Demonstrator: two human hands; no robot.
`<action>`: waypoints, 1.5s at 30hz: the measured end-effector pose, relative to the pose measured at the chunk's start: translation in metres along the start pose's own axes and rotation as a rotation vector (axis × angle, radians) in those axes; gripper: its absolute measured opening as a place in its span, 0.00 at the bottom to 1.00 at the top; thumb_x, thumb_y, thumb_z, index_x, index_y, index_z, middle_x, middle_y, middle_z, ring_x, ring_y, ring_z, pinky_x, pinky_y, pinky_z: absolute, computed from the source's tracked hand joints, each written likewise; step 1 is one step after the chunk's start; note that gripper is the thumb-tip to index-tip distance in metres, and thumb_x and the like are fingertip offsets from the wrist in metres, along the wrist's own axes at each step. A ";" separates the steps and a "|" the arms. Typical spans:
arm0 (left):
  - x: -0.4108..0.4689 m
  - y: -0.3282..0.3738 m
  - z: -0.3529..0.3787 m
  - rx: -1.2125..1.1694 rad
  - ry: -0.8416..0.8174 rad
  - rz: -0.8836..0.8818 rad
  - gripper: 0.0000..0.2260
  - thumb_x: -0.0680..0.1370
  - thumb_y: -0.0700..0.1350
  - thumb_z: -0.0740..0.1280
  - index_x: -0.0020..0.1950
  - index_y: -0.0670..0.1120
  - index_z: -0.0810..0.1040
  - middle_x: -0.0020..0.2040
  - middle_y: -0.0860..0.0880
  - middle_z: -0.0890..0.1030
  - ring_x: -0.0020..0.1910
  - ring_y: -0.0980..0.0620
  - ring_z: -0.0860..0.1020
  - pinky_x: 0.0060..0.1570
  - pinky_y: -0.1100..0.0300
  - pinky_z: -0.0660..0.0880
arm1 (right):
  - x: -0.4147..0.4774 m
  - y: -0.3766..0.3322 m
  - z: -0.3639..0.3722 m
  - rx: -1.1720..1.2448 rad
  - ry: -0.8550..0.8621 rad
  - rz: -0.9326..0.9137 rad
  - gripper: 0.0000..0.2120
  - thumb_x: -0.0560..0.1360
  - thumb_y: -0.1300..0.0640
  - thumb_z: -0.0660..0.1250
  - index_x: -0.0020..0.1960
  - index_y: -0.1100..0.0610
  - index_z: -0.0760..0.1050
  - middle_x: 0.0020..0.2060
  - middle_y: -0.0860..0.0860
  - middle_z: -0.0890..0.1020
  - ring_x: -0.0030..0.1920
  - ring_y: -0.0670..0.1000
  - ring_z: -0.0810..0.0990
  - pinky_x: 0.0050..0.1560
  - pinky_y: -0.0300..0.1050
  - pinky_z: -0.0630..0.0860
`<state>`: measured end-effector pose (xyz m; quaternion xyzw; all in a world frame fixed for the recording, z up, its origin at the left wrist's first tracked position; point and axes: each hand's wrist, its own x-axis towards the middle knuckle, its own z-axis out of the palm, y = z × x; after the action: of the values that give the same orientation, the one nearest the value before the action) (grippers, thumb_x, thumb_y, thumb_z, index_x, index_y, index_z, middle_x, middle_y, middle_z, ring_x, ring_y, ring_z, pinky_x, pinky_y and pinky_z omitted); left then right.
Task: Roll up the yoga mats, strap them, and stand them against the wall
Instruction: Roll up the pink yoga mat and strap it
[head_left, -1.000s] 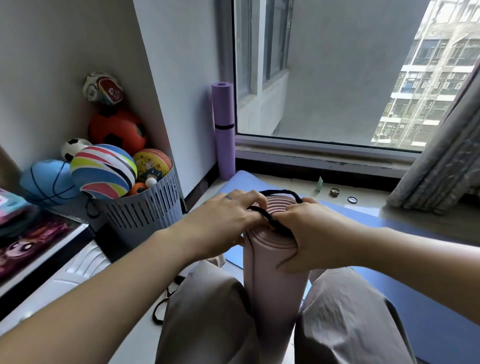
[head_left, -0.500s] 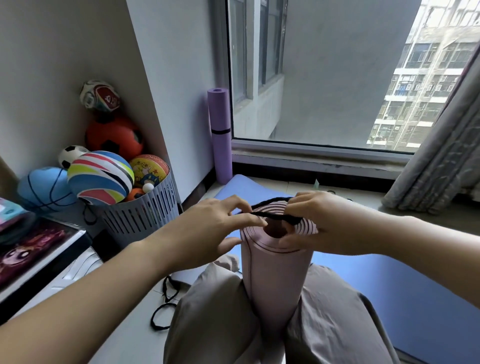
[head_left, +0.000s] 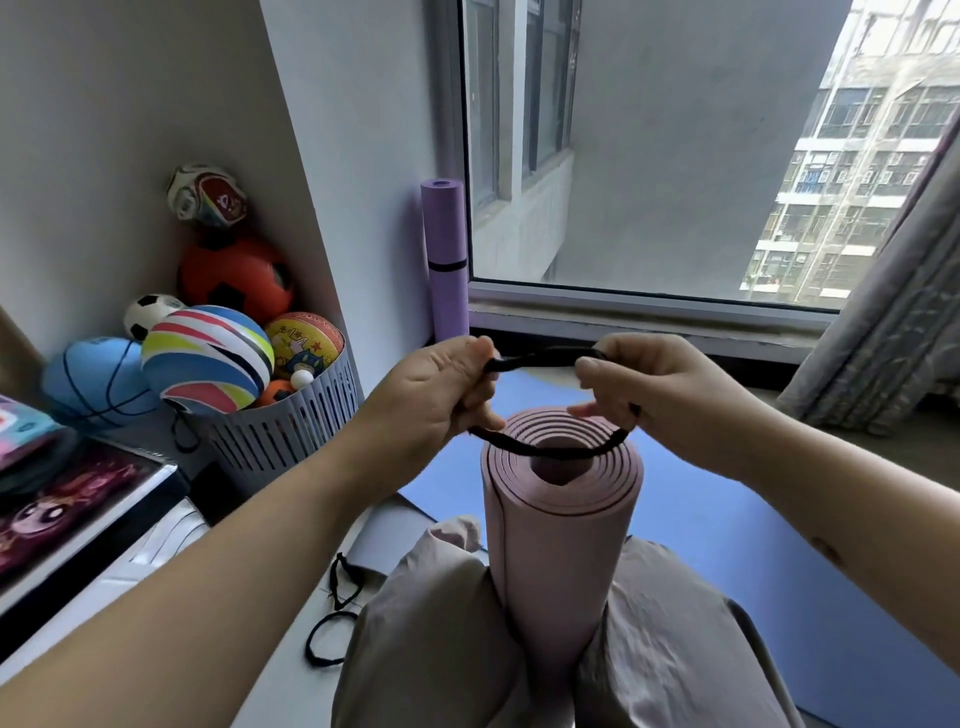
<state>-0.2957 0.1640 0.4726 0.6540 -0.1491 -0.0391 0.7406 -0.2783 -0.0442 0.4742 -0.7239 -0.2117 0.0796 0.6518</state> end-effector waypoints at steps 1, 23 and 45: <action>0.000 0.001 0.002 -0.163 0.016 -0.056 0.12 0.74 0.50 0.60 0.36 0.43 0.71 0.26 0.53 0.65 0.22 0.57 0.63 0.31 0.64 0.74 | 0.000 0.000 0.002 0.136 -0.023 0.043 0.10 0.68 0.51 0.75 0.31 0.51 0.78 0.22 0.48 0.66 0.24 0.45 0.65 0.46 0.43 0.79; -0.011 -0.003 0.011 0.056 0.038 -0.150 0.13 0.66 0.51 0.69 0.45 0.45 0.77 0.33 0.52 0.76 0.31 0.57 0.76 0.39 0.58 0.81 | -0.001 -0.002 0.017 0.385 -0.210 0.347 0.05 0.73 0.60 0.68 0.39 0.60 0.76 0.29 0.53 0.78 0.17 0.44 0.67 0.31 0.38 0.74; -0.023 0.007 0.007 0.493 0.103 0.061 0.07 0.78 0.45 0.65 0.49 0.56 0.80 0.36 0.60 0.82 0.37 0.65 0.79 0.41 0.72 0.72 | -0.005 -0.006 0.022 0.369 -0.121 0.274 0.15 0.72 0.53 0.67 0.29 0.56 0.75 0.28 0.53 0.68 0.28 0.46 0.68 0.31 0.35 0.73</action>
<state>-0.3210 0.1641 0.4761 0.8111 -0.1362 0.0541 0.5663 -0.2923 -0.0255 0.4764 -0.6085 -0.1321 0.2478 0.7422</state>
